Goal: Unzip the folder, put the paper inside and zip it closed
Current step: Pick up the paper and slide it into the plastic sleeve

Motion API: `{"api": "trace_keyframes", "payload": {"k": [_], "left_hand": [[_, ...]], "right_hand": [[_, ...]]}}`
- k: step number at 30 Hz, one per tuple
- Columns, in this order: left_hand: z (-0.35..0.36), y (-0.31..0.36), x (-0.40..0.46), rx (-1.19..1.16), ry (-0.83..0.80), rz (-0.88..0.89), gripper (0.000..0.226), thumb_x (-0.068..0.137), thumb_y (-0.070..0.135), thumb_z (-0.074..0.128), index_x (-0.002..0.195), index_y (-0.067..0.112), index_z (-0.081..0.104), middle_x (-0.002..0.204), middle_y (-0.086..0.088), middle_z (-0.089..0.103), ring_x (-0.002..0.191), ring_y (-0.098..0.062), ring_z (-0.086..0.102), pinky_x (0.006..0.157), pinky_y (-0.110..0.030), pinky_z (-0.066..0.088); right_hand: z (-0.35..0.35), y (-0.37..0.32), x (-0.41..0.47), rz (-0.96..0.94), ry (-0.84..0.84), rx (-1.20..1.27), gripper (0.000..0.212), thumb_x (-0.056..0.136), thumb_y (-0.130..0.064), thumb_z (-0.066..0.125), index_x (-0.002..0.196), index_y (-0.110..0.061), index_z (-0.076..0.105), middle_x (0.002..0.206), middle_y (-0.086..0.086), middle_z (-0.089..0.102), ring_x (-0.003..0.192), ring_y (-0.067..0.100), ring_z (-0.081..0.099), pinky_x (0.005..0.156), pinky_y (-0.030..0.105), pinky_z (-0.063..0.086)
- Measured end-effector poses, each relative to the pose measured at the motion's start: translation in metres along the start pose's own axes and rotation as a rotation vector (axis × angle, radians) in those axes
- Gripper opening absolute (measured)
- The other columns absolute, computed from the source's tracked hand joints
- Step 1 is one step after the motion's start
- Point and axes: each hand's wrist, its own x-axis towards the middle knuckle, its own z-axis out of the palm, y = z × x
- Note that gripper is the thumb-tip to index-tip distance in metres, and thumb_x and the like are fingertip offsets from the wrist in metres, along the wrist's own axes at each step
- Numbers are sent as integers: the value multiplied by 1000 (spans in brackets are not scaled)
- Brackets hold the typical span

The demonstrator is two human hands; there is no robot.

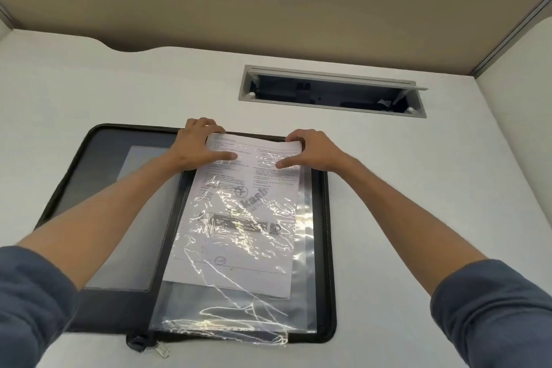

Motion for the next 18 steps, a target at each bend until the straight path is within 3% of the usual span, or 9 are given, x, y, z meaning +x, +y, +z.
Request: {"api": "trace_keyframes", "payload": {"k": [7,15,18], "left_hand": [[7,-1,1,71,41,51,102,43,87,57,129,33,55,136,0,45,133,-25,31,110,-46,22],[15,-7,-3,30,159,153,74,51,79,68,110,34,65,132,4,43,130,-20,34,107,-45,27],[17,-8,-5,34,176,179,68,54,76,69,107,33,67,134,3,43,130,-20,35,107,-45,27]], "right_hand": [[-5,2,7,2,46,6,55,68,-27,86,116,-19,63,118,2,62,100,21,60,90,37,55],[-2,2,5,-12,48,-7,33,71,-24,84,100,-17,69,103,-2,63,92,18,61,74,24,50],[-2,0,3,-23,41,-5,32,73,-23,83,101,-14,70,103,0,63,92,18,60,75,24,49]]}}
